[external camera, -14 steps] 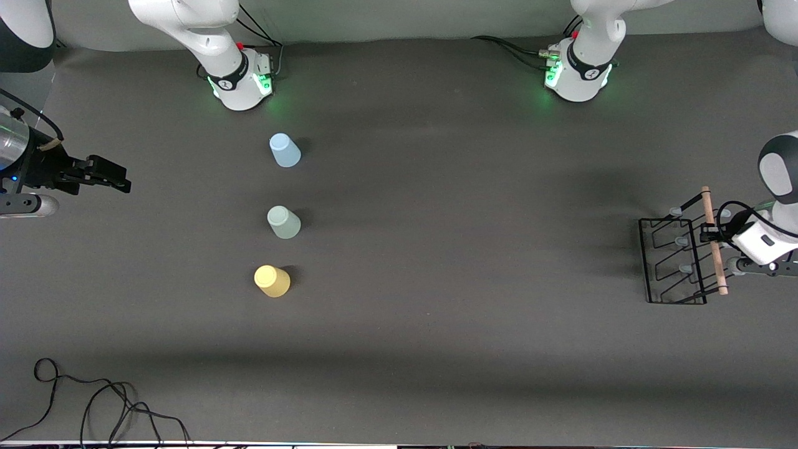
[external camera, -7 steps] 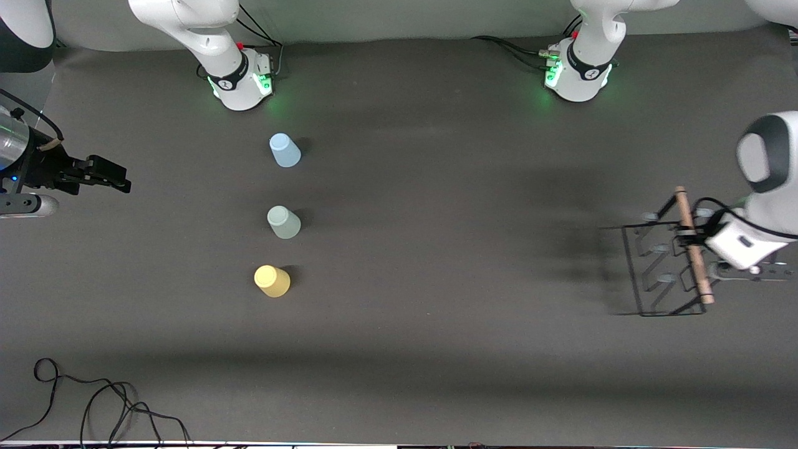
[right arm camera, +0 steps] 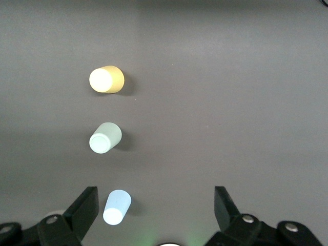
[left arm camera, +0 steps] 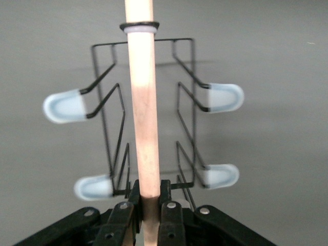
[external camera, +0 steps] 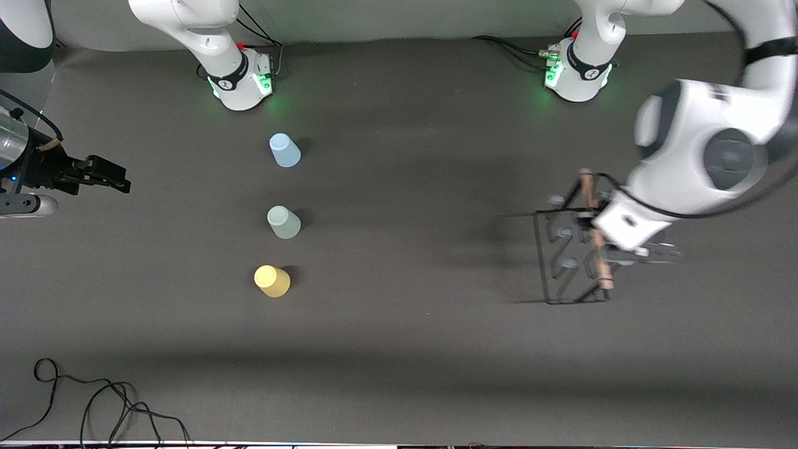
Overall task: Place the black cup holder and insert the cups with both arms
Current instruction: 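Lift the rack with the left gripper and carry it beside the cups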
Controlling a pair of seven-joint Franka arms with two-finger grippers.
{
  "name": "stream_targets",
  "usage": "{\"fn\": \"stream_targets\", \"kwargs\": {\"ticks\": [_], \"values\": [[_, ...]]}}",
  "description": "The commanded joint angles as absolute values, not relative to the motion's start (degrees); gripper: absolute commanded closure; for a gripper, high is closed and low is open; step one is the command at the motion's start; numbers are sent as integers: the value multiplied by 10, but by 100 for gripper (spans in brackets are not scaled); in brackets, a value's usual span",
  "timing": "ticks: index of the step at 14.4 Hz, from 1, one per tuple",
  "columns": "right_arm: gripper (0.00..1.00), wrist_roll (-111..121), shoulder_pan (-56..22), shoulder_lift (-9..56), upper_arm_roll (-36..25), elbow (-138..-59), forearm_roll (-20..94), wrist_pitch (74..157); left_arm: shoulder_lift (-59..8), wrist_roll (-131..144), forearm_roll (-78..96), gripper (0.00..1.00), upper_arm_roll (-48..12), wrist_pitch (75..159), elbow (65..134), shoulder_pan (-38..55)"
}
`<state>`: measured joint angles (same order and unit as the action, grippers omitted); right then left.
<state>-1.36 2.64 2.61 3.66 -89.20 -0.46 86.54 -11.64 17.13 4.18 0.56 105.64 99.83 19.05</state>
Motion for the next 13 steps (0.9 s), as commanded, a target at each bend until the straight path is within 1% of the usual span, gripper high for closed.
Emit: {"fn": "stream_targets", "kwargs": {"ticks": [1,6,8,12,13], "values": [[0,-2,25,27,33,-887,4,860,-156,285,47,100,-13,1068,958,263],[0,-2,25,27,33,-888,4,860,-212,445,42,100,-18,1147,925,388],[0,-2,25,26,32,-888,4,860,-233,463,45,100,-18,1148,905,426],[0,-2,25,26,32,-888,4,860,-289,515,39,100,-18,1149,854,472],[0,-2,25,25,33,-888,4,860,-299,517,39,100,-18,1148,851,484]]}}
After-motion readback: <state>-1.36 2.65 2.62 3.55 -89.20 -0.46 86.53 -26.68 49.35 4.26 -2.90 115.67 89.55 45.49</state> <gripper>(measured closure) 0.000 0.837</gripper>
